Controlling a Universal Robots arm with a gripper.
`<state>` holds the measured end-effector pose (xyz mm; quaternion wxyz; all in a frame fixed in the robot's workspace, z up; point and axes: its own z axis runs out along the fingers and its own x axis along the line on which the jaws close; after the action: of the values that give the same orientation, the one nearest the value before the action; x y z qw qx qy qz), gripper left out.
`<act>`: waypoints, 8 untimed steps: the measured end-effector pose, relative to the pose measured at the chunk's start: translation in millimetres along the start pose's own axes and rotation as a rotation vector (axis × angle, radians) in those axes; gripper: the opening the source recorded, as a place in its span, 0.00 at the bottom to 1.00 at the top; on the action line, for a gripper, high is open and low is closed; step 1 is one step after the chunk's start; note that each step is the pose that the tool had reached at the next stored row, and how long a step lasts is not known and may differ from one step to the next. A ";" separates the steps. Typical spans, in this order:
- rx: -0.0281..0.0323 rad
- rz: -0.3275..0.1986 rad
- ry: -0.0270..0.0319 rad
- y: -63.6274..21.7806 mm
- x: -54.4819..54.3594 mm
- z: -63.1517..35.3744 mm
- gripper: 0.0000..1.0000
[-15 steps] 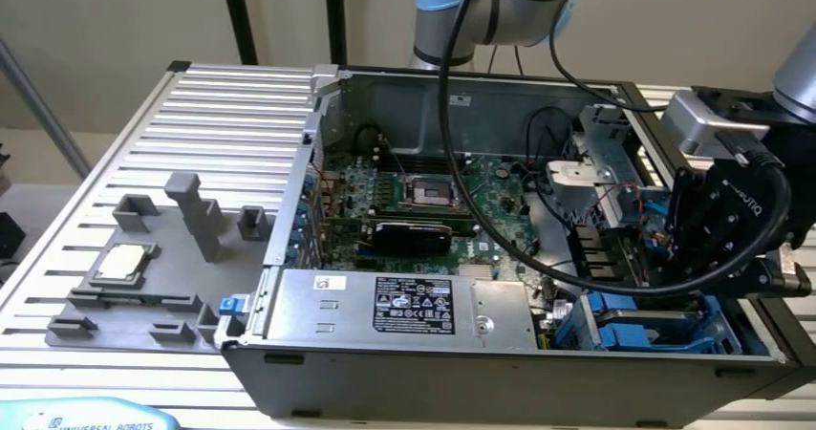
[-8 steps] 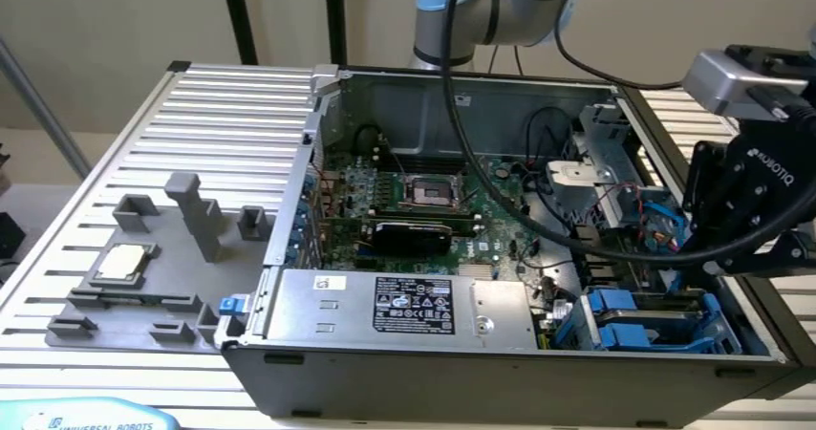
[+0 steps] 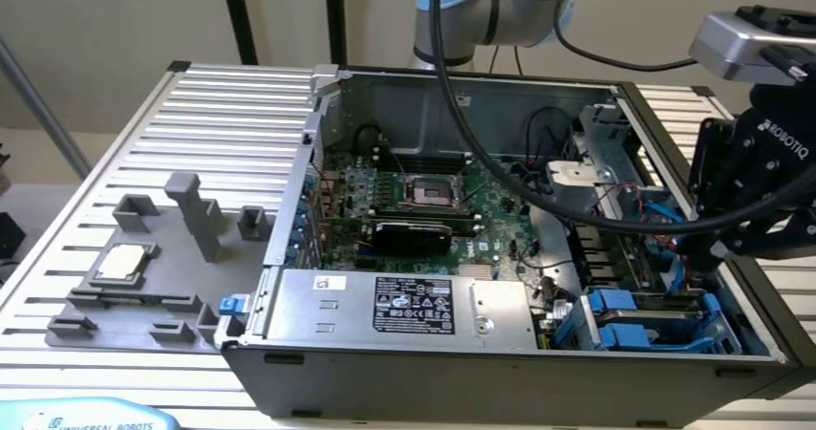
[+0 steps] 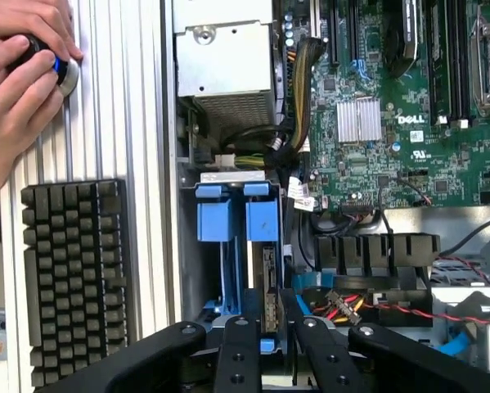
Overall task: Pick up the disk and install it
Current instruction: 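Insert the second disk wire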
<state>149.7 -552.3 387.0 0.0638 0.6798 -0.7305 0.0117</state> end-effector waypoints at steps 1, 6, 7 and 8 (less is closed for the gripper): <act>0.0016 0.000 -0.0001 4.2 0.0 0.4 0.24; 0.0173 0.002 -0.0012 14.2 -4.6 4.5 0.24; 0.0211 0.002 -0.0016 14.9 -6.2 5.5 0.24; 0.0249 0.003 -0.0019 15.5 -7.7 6.6 0.24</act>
<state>134.3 -544.1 380.6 0.0547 0.6796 -0.7313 0.0202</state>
